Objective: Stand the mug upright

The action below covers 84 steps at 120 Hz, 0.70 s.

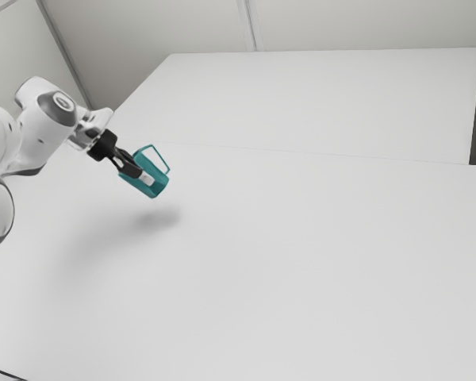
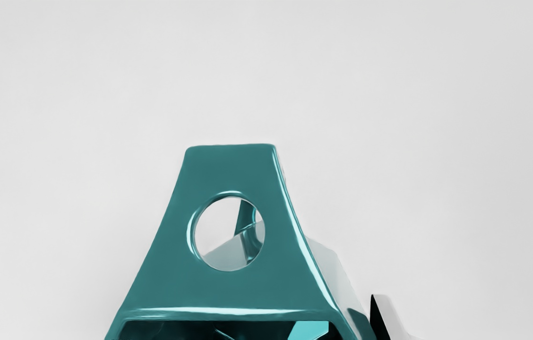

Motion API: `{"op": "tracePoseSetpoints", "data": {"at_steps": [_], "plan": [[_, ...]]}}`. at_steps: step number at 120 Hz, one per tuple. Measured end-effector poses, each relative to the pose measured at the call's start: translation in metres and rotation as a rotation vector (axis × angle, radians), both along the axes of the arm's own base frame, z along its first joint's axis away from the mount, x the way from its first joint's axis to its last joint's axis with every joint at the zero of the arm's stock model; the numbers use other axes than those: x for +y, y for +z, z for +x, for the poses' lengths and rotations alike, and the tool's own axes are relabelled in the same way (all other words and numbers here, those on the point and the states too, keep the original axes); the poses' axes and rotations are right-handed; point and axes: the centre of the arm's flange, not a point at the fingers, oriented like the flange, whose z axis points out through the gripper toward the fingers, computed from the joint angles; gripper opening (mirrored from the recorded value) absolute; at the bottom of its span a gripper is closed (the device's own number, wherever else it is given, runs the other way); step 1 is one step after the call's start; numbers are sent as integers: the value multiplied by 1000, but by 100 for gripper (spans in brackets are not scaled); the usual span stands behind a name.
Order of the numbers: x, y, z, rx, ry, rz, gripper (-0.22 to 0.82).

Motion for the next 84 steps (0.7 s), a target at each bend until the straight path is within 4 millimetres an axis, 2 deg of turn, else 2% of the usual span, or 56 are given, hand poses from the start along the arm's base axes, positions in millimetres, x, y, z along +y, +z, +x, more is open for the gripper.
{"op": "tracePoseSetpoints", "data": {"at_steps": [22,33,55,84], "plan": [[-37,17,1,40,-16,153,-17],[-48,17,-4,58,6,193,-17],[-82,4,-6,79,41,251,-17],[-121,-3,-15,80,75,350,-17]]}}
